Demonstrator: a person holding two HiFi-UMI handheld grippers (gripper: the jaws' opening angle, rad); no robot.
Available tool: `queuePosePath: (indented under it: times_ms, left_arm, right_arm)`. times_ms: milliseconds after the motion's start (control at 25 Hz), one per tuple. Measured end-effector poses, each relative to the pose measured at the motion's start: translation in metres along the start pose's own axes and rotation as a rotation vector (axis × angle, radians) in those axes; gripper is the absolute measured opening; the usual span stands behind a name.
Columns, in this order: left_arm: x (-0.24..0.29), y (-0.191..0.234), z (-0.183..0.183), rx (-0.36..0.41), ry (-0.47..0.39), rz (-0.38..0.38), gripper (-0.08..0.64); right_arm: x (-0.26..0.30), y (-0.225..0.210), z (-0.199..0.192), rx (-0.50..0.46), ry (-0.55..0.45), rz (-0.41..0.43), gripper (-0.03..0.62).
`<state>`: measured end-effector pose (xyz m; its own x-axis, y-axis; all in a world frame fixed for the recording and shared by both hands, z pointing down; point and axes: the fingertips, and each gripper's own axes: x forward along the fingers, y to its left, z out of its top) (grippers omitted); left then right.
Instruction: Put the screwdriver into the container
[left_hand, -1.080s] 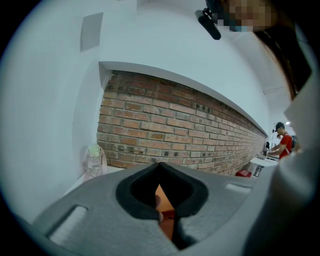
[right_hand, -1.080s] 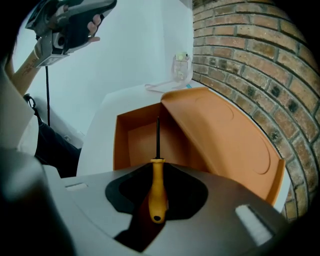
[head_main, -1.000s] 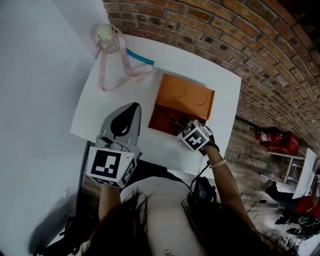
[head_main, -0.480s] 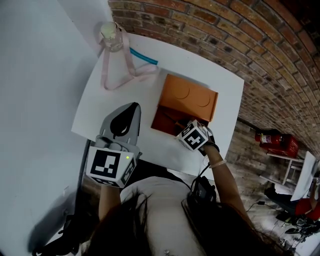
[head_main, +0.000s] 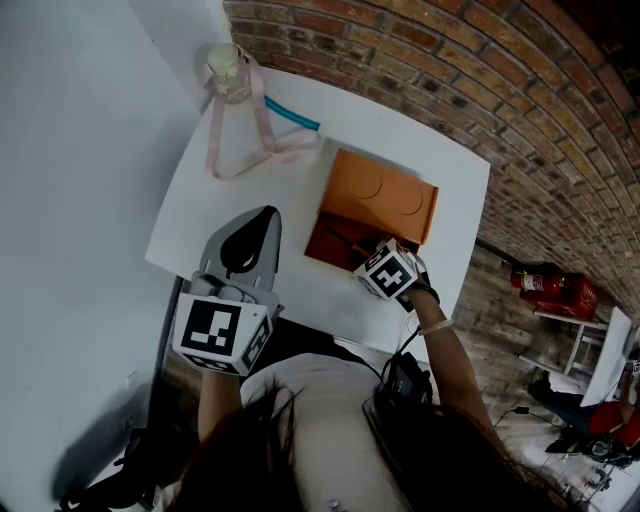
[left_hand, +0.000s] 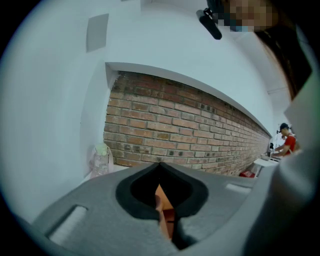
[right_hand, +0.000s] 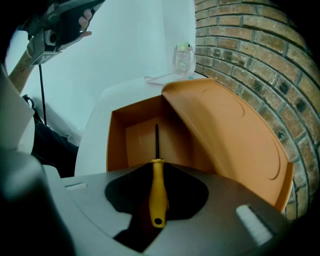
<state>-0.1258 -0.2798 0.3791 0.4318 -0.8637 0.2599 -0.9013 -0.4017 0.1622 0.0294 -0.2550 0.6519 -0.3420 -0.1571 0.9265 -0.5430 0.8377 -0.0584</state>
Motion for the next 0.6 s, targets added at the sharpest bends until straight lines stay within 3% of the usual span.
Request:
queuePosePath:
  times_ms: [600]
  left_arm:
    - [-0.013, -0.018, 0.003, 0.017, -0.014, -0.002, 0.000]
  right_arm:
    - [-0.015, 0.005, 0.006, -0.022, -0.053, -0.028, 0.112]
